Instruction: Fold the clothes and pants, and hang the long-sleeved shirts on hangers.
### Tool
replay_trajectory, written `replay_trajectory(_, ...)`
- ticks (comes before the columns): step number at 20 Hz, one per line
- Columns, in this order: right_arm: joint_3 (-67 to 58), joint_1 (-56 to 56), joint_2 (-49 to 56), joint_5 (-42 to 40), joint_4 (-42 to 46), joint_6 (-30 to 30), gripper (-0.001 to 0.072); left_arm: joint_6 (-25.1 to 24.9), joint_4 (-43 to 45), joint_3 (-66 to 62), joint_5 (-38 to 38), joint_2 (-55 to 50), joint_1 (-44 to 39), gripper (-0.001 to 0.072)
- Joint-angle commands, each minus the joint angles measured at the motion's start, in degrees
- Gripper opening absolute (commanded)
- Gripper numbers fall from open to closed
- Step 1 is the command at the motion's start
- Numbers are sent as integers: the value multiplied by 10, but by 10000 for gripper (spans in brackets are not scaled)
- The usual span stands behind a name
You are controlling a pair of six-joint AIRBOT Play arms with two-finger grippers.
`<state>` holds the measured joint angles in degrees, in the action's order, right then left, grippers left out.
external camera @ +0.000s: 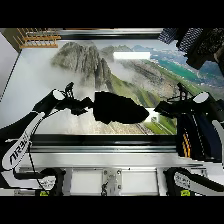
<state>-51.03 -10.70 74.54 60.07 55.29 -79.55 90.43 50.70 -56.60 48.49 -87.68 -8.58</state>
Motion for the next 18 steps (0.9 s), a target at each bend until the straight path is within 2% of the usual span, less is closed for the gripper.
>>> replay_trajectory(1,2,14,37,-14,-12,0,489,-17,-27,2,2,-26,-18,599)
replay_trajectory(10,2,109,104,-68,-66,-2,487,-17,-22,2,3,-30,-44,595)
replay_trajectory(11,2,116,107,-72,-68,-2,404,-17,-22,2,5,-30,-44,381)
replay_trajectory(12,2,120,107,-77,-67,-2,208,-24,-22,2,5,-30,-43,92)
replay_trajectory(13,0,121,106,-78,-69,-2,97,-27,-22,2,4,-30,-43,22)
replay_trajectory(14,-3,121,106,-77,-69,-2,36,-28,-22,2,4,-30,-43,21)
replay_trajectory(15,-9,120,101,-76,-61,-2,12,-28,-22,2,4,-30,-43,6)
replay_trajectory(18,-61,104,61,-44,-16,-2,12,-29,-19,-3,0,2,-15,5)
